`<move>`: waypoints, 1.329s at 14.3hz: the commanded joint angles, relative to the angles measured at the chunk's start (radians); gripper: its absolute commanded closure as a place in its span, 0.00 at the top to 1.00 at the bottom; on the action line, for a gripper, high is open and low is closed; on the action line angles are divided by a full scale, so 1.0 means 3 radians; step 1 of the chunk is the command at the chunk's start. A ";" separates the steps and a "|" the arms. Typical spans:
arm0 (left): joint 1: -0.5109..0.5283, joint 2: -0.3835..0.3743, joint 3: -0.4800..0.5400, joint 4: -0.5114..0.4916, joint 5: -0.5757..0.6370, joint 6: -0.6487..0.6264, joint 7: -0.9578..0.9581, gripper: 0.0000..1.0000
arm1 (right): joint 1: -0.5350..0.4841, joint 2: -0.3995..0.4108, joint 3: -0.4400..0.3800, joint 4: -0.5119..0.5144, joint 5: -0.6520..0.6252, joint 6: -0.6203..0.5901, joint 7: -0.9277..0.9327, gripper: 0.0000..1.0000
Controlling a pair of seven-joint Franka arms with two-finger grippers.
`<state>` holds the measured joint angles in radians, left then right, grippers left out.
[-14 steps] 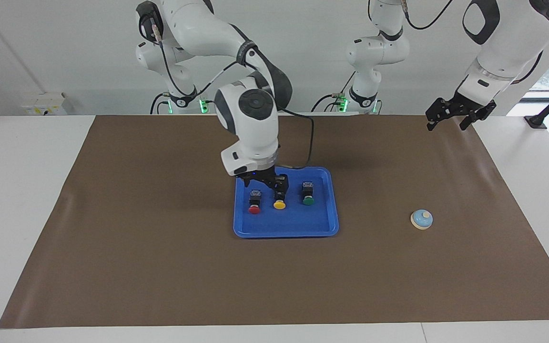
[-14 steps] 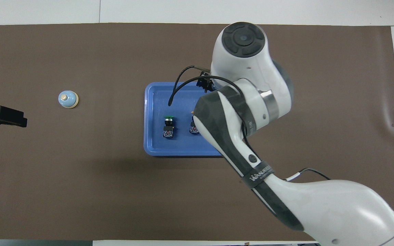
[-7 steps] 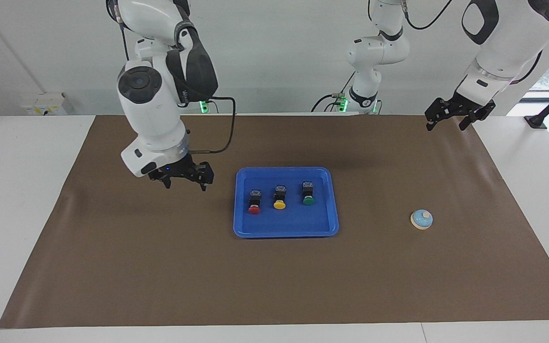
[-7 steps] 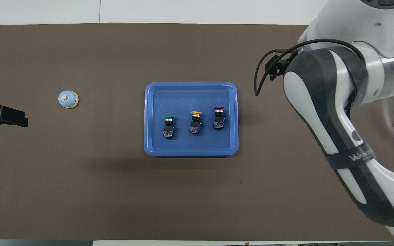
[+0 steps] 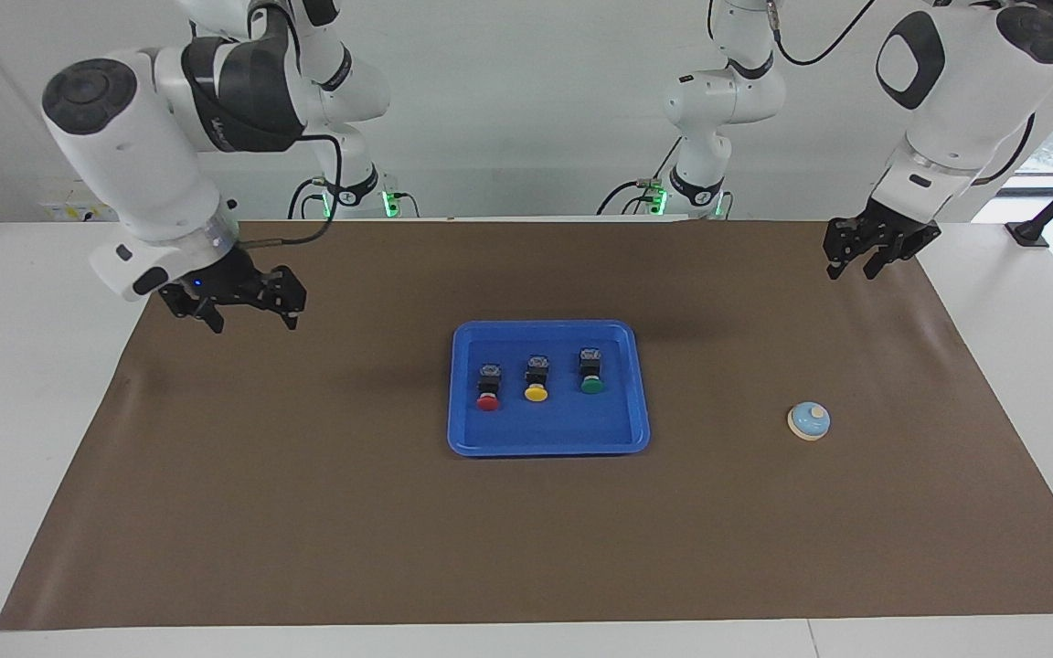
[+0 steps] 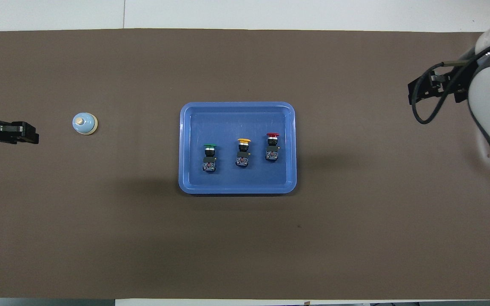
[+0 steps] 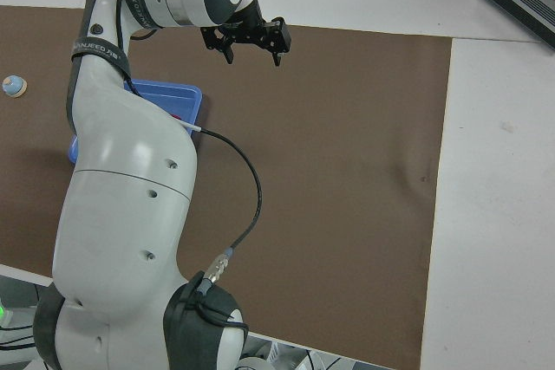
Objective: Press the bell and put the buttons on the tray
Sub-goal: 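Press the call bell with the left gripper while the right gripper rests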
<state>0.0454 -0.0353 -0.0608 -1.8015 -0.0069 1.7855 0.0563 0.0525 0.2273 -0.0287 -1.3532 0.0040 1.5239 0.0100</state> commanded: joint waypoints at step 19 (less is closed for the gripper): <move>0.0145 0.1421 0.0024 -0.0141 0.0038 0.1676 0.0042 0.00 | -0.0267 -0.0865 0.0132 -0.0894 -0.0136 0.0100 -0.0115 1.00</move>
<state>0.0820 0.3635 -0.0504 -1.8212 -0.0052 2.2183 0.0600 -0.0077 -0.0161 -0.0061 -1.6003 -0.0268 1.5434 -0.0029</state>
